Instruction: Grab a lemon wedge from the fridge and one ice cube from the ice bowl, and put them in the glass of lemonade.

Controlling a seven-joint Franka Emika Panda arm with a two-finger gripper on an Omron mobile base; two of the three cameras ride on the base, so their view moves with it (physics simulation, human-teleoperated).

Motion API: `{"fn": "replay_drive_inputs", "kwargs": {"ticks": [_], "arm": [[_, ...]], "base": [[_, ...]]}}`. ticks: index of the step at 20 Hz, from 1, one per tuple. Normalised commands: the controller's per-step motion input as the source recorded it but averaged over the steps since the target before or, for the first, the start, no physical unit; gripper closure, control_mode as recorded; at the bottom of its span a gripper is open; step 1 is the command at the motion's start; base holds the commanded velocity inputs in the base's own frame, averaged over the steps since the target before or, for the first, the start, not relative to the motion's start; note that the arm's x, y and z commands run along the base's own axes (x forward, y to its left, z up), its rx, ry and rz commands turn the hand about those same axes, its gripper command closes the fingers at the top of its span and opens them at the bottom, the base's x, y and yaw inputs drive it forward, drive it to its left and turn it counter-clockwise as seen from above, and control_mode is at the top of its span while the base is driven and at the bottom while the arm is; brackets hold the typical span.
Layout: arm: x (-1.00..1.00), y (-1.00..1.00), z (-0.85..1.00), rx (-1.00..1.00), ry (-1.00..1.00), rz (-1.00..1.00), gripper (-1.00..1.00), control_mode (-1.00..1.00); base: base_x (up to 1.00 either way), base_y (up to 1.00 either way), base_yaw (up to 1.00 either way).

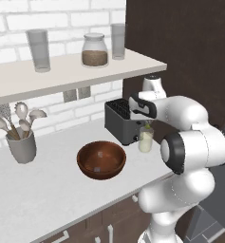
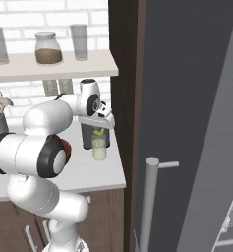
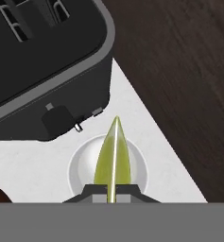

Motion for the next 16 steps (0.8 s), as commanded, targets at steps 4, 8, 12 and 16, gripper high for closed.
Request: {"fn": "replay_drive_inputs", "kwargs": {"ticks": [4, 8, 12, 16], "arm": [[-0.13, 0.0, 0.0, 0.0, -0.06, 0.0, 1.0, -1.0], [-0.01, 0.0, 0.0, 0.0, -0.01, 0.0, 1.0, -1.0], [0.05, 0.0, -0.03, 0.0, 0.0, 0.0, 1.0, -1.0], [0.1, 0.0, -0.03, 0.0, 0.0, 0.0, 1.0, -1.0]], "base": [[0.0, 0.0, 0.0], [0.0, 0.0, 0.0], [0.0, 0.0, 0.0], [0.0, 0.0, 0.0]]}}
